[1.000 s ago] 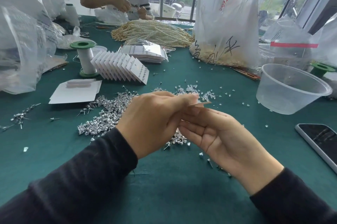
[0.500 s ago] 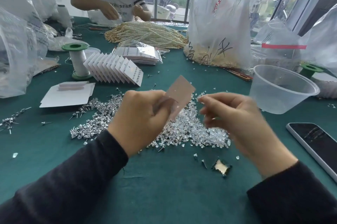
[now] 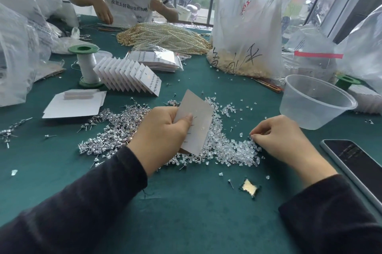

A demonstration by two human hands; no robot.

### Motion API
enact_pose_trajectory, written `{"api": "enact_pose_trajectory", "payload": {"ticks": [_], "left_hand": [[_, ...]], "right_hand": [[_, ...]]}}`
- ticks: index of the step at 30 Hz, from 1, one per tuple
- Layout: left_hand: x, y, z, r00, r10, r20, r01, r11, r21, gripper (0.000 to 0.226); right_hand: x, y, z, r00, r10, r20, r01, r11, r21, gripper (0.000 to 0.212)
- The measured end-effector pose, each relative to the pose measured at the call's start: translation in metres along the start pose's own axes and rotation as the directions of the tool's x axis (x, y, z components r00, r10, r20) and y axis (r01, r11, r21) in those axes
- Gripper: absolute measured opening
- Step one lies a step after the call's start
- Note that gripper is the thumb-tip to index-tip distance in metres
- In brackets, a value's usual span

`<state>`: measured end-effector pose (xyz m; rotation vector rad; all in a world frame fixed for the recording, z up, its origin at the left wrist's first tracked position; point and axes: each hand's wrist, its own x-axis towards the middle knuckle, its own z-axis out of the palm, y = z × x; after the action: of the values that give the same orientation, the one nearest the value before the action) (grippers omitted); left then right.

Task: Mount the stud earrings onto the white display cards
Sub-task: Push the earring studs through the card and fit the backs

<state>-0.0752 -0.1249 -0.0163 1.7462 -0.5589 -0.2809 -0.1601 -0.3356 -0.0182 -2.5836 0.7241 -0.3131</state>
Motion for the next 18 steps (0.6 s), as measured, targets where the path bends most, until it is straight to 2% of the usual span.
{"api": "enact_pose_trajectory", "payload": {"ticks": [5, 7, 11, 15, 18], "left_hand": [[-0.002, 0.003, 0.001, 0.999, -0.038, 0.003, 0.038, 0.999, 0.023, 0.026], [-0.003, 0.003, 0.002, 0.999, -0.040, 0.001, 0.040, 0.999, 0.031, 0.023], [-0.004, 0.005, 0.004, 0.999, -0.044, -0.004, 0.044, 0.999, 0.016, 0.020], [-0.005, 0.005, 0.005, 0.998, -0.069, 0.000, 0.069, 0.998, -0.007, 0.018], [-0.005, 0.003, 0.006, 0.997, -0.082, -0.003, 0.082, 0.997, 0.002, 0.019]], "right_hand": [[0.000, -0.004, 0.006, 0.999, -0.048, -0.009, 0.048, 0.999, -0.019, 0.014], [0.001, -0.005, 0.009, 0.997, -0.056, -0.059, 0.055, 0.998, -0.007, 0.013], [-0.002, -0.011, 0.006, 0.971, -0.042, -0.235, 0.086, 0.980, 0.181, 0.013], [-0.008, -0.019, 0.006, 0.989, -0.002, -0.145, 0.071, 0.880, 0.470, 0.014], [-0.012, -0.024, 0.008, 0.995, -0.039, -0.091, 0.083, 0.828, 0.555, 0.016]]}}
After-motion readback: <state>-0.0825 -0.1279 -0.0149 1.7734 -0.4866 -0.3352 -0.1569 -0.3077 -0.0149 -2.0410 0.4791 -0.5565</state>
